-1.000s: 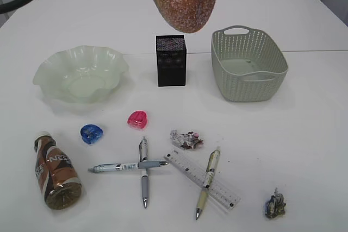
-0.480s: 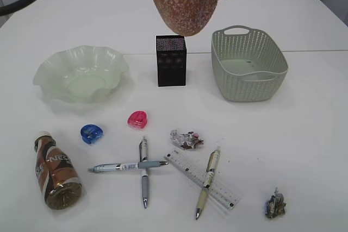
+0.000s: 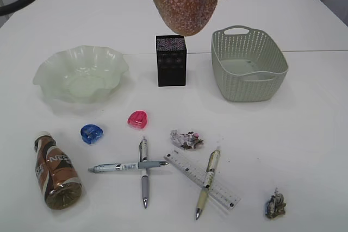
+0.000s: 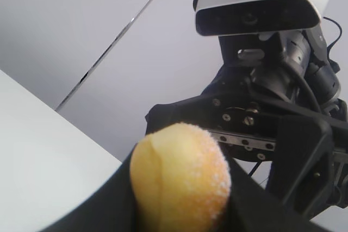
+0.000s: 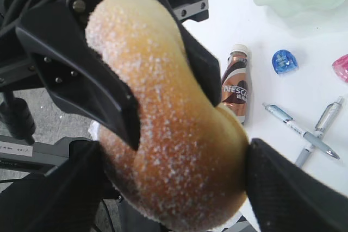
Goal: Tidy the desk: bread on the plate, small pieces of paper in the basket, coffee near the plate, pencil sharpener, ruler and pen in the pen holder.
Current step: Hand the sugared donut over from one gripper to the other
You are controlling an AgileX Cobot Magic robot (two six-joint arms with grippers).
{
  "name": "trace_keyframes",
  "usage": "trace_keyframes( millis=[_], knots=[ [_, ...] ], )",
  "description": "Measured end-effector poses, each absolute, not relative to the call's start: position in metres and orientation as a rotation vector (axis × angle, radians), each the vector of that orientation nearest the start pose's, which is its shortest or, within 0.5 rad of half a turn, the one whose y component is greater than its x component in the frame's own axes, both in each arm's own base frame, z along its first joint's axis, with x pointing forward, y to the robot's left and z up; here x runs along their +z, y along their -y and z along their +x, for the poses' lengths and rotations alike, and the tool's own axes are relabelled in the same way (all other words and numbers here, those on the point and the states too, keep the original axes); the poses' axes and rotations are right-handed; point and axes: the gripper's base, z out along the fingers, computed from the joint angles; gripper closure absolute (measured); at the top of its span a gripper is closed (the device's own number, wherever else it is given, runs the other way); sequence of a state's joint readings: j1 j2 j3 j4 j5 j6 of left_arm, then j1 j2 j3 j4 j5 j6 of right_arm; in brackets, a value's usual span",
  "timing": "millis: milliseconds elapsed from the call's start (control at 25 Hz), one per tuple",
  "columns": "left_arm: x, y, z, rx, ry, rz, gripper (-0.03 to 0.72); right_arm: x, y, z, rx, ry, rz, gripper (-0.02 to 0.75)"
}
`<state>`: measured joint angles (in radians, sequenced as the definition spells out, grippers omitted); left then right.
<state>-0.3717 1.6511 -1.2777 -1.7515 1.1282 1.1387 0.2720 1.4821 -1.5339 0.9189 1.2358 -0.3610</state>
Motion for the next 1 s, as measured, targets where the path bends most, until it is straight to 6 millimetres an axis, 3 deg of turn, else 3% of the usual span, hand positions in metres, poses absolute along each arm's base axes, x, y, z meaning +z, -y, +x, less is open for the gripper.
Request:
trace_keyframes(
  millis=[760, 1000],
  knots=[
    [0.355, 0.194, 0.299, -1.727, -1.735, 0.61, 0.459, 0.422, -0.142, 0.259, 1.16, -2.32, -0.62, 0.151],
    [0.35, 0.179, 0.307, -1.666, -1.8, 0.593, 0.459, 0.42, -0.14, 0.26, 1.115, -2.338, -0.627, 0.152]
  ],
)
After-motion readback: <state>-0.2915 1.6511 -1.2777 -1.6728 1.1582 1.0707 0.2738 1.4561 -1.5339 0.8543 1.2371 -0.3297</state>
